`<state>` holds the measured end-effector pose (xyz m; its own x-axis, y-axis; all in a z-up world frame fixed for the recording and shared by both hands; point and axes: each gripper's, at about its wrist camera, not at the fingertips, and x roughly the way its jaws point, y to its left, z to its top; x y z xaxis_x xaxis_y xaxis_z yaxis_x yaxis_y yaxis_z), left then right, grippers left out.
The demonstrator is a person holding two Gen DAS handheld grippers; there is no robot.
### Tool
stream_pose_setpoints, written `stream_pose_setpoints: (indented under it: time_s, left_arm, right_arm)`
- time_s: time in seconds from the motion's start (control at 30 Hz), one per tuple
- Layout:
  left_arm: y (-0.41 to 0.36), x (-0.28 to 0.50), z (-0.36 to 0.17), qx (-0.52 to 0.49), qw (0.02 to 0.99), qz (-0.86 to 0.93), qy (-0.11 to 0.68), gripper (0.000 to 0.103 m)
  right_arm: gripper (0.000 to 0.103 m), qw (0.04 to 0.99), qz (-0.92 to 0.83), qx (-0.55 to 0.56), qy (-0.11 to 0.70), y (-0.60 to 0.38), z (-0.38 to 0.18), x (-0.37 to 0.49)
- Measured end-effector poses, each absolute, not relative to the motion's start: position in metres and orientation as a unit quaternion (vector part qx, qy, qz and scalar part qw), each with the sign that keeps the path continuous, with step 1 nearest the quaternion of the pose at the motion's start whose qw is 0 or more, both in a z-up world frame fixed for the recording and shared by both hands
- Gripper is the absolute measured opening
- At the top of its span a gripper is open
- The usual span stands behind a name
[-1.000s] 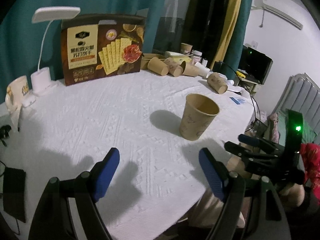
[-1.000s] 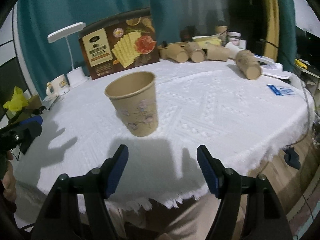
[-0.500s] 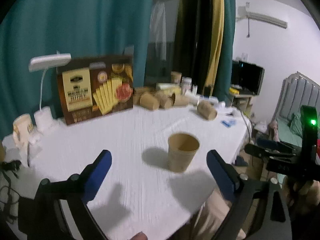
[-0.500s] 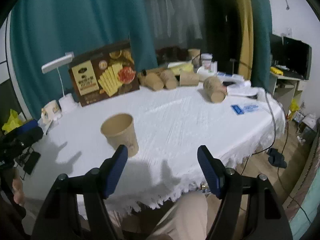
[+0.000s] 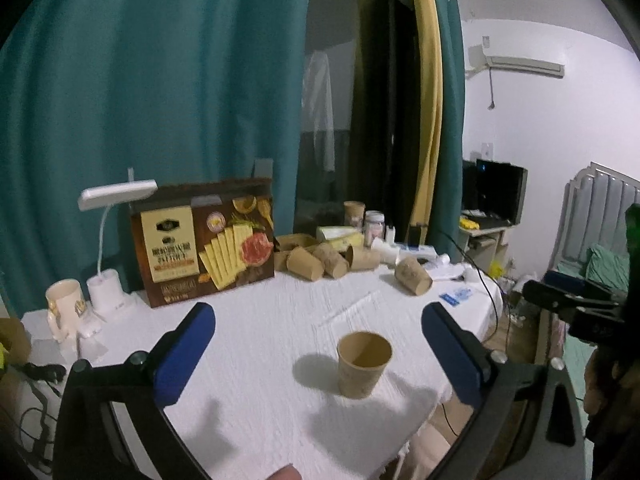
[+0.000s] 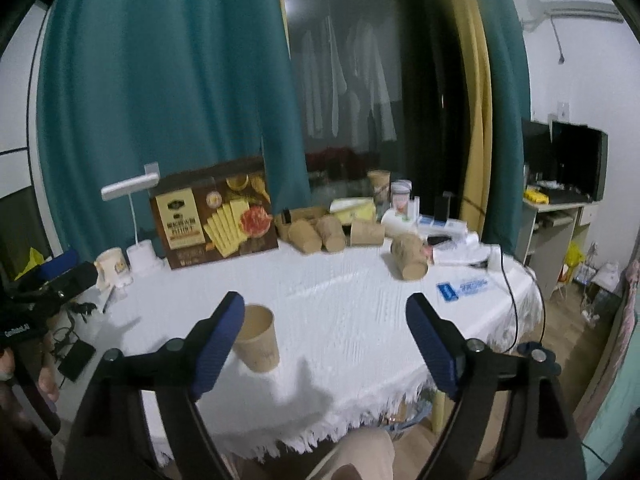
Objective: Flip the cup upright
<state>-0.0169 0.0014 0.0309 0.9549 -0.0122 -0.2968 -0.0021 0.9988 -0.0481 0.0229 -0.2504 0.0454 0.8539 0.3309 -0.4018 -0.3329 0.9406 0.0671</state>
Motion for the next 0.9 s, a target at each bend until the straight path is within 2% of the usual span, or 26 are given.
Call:
stream_pose_setpoints:
  time_s: [0.17, 0.33, 0.9]
  left_arm:
    - [0.011, -0.03, 0.043, -0.026, 0.993, 0.01, 0.114, 0.103]
    - [0.026, -0.032, 0.046, -0.028, 0.993, 0.021, 0.112, 0.103]
    - [0.046, -0.017, 0.032, -0.026, 0.991, 0.04, 0.127, 0.103]
  right_arm:
    - [0.085, 0.969, 0.174, -0.008, 0.177, -0.242, 0.067, 0.011]
    - [0.087, 0.971, 0.182, -0.01, 0.157, -0.23, 0.077, 0.004]
    - [0.088, 0.962, 0.204, -0.03, 0.181, -0.193, 0.06, 0.033]
